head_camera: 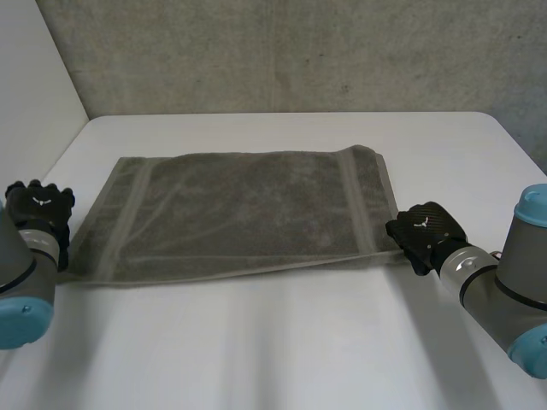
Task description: Fold the towel.
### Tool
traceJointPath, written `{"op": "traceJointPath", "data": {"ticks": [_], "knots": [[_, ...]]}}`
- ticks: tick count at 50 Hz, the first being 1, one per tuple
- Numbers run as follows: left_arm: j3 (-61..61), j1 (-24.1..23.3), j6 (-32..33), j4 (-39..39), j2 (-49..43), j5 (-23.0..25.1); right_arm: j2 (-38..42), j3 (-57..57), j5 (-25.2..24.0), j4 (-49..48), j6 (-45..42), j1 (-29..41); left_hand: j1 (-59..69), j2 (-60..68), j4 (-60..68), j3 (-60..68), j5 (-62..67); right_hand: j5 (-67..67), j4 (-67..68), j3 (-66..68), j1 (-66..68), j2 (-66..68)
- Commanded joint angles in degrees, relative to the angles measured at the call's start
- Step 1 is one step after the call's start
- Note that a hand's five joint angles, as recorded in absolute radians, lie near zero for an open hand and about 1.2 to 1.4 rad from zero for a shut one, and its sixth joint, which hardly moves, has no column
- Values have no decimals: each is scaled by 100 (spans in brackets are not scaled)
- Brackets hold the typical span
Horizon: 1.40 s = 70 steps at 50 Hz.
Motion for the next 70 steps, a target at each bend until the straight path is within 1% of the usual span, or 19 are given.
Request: {"op": "traceJointPath", "data": {"ticks": [1, 2, 3, 5, 8, 10, 11, 13, 16, 18, 19, 21, 26, 35, 47, 59, 65, 69, 70], "knots": [[-463, -15, -35, 18, 753, 747, -3, 9, 4, 0, 0, 13, -412, -398, -449, -338, -1291, 229, 276, 252, 258, 368], [-533, -15, -35, 9, 824, 993, 6, 9, 4, 0, 0, 13, -412, -398, -449, -338, -1291, 229, 276, 252, 258, 368], [-534, -15, -35, 9, 825, 995, 6, 9, 4, 0, 0, 13, -412, -398, -449, -338, -1291, 229, 276, 252, 258, 368], [-604, 2, -35, -52, 886, 1424, -3, 9, 4, 0, 0, 4, -462, -448, -500, -388, -1342, 229, 276, 252, 258, 368], [-613, 38, -9, -70, 886, 1575, -3, 17, 4, 9, 0, -5, -412, -398, -449, -338, -1291, 229, 276, 252, 258, 368], [-666, 195, 52, -227, 869, 1838, -3, 17, -4, 9, 0, -5, -345, -331, -382, -271, -1224, 229, 276, 252, 258, 368], [-666, 196, 52, -228, 869, 1839, -3, 17, -5, 9, 0, -5, -345, -331, -382, -271, -1224, 229, 276, 252, 258, 368], [-683, 397, 87, -552, 869, 2057, 6, 17, 4, 9, 0, -13, -278, -264, -315, -204, -1157, 229, 276, 252, 258, 368], [-675, 521, 131, -738, 860, 2190, -3, 9, -5, 9, 0, -22, -159, -146, -197, -86, -1039, 229, 276, 252, 258, 368], [-666, 713, 341, -1122, 816, 2496, -3, 9, -5, 0, 0, -31, 159, 172, 121, 232, -721, 229, 276, 252, 258, 368], [-666, 714, 342, -1124, 816, 2498, -3, 9, -5, 0, 0, -31, 160, 174, 123, 234, -719, 229, 276, 252, 258, 368], [-675, 889, 648, -1439, 764, 2725, -3, 9, -5, 0, 0, -31, 278, 292, 240, 352, -602, 229, 276, 252, 258, 368], [-675, 1022, 931, -1555, 597, 2797, -3, 9, -13, 0, 0, -31, 194, 208, 157, 268, -686, 229, 276, 252, 258, 368], [-552, 1022, 931, -1511, 218, 2797, -3, 9, -13, 0, -9, -31, 93, 107, 55, 167, -787, 229, 276, 252, 258, 368], [-244, 943, 887, -1125, -177, 2762, 6, 9, -13, 0, -9, -49, 345, 359, 307, 419, -535, 229, 276, 252, 258, 368], [55, 811, 545, -1116, -353, 2770, 15, 9, -22, 0, 0, -57, 1051, 1064, 1013, 1124, 171, 229, 276, 252, 258, 368], [99, 785, 536, -1116, -432, 2770, 15, 9, -22, 0, -9, -57, 1253, 1267, 1216, 1327, 374, 229, 276, 252, 258, 368], [187, 715, 527, -1098, -502, 2770, 23, 0, -22, 0, -9, -57, 2007, 2020, 1969, 2080, 1127, 229, 276, 252, 258, 368], [187, 714, 527, -1098, -502, 2770, 23, 0, -22, 0, -9, -57, 2010, 2024, 1973, 2084, 1131, 229, 276, 252, 258, 368]]}}
